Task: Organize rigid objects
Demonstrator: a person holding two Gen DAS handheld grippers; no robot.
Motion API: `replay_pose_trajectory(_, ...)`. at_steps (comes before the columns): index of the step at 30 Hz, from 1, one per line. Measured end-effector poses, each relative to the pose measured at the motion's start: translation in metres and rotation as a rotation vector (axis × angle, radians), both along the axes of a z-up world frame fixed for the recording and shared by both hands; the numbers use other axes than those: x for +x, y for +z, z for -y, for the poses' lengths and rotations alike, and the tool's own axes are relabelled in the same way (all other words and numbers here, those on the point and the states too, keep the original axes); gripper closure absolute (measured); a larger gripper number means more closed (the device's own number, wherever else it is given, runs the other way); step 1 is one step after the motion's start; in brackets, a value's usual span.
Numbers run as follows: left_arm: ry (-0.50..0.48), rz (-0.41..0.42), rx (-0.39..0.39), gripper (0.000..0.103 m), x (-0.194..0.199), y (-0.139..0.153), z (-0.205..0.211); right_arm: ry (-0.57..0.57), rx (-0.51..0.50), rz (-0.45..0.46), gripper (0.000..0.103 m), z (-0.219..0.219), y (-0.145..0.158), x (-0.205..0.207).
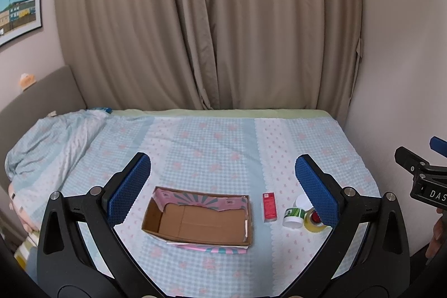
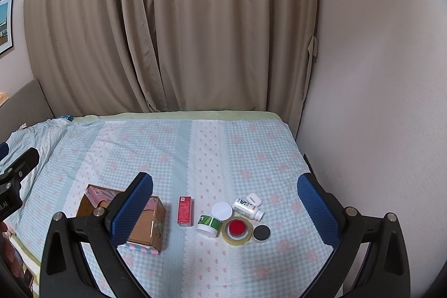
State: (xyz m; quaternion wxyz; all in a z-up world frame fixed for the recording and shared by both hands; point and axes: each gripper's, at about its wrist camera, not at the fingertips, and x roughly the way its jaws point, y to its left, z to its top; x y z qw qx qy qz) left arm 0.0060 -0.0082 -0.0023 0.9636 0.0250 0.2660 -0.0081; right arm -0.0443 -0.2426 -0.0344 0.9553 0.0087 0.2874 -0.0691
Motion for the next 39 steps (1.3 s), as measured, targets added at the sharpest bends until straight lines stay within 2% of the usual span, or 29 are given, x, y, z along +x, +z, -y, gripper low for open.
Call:
replay_pose_trajectory(19, 0.002, -0.003, 0.001, 0.0, 0.002, 0.001, 0.002, 0.001, 0.011, -0.001, 0.0, -0.001, 0.002, 0.005)
replay_pose_trajectory(28, -0.011, -0.052, 0.002, 0.0, 0.016, 0.002, 0.0, -0.005, 0.026, -0.024, 0.0, -0.004, 0.001, 0.008)
replay_pose_trajectory(33, -0.052, -0.115, 0.003, 0.0, 0.04, -0.018, 0.013, -0.022, 0.043, -0.076, 0.0, 0.002, -0.009, 0.018)
replay_pose_trajectory(39, -0.059, -0.24, -0.009, 0.001, 0.078, -0.067, 0.05, -0.016, 0.083, -0.163, 0.0, 0.042, -0.046, 0.045)
